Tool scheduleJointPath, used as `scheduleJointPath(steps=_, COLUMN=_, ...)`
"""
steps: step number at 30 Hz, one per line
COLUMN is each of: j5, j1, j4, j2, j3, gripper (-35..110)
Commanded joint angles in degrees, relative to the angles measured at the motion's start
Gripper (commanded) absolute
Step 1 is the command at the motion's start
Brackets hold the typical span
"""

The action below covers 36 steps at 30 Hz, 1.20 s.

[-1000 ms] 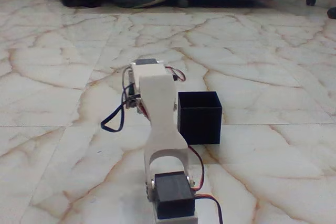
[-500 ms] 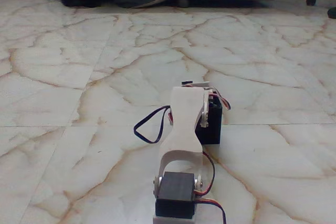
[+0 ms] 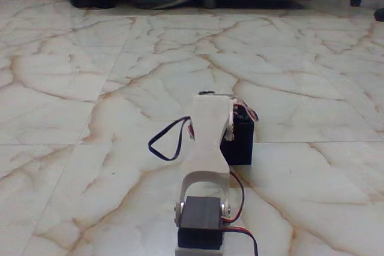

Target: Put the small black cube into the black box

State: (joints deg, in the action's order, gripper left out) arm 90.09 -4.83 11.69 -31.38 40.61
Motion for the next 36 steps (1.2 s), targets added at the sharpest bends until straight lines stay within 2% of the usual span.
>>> scheduleJointPath(steps=1, j5=-1.3, j1=0.9, j4=0.5, j2=-10.0, j3=6.4, gripper=8)
scheduleJointPath(steps=11, j5=-4.2, j1=4.7, j4=1.8, j2=-59.1, j3=66.7, gripper=8)
scheduleJointPath(steps=16, j5=-3.5, j1=5.4, j4=-3.1, j2=-78.4, j3=91.5, gripper=8)
scheduleJointPath(steps=22, j5=-1.8, j1=5.5, j4=-7.7, j2=-92.7, j3=110.6, gripper=7)
scheduleJointPath(steps=30, j5=-0.2, j1=5.1, j4=-22.1, j2=-100.2, j3=132.2, gripper=6)
scheduleJointPath(steps=33, j5=-0.4, j1=4.7, j4=-20.7, j2=-100.5, j3=135.4, gripper=6)
scheduleJointPath(steps=36, j5=-1.8, j1=3.3, j4=-10.5, j2=-102.8, j3=136.0, gripper=6)
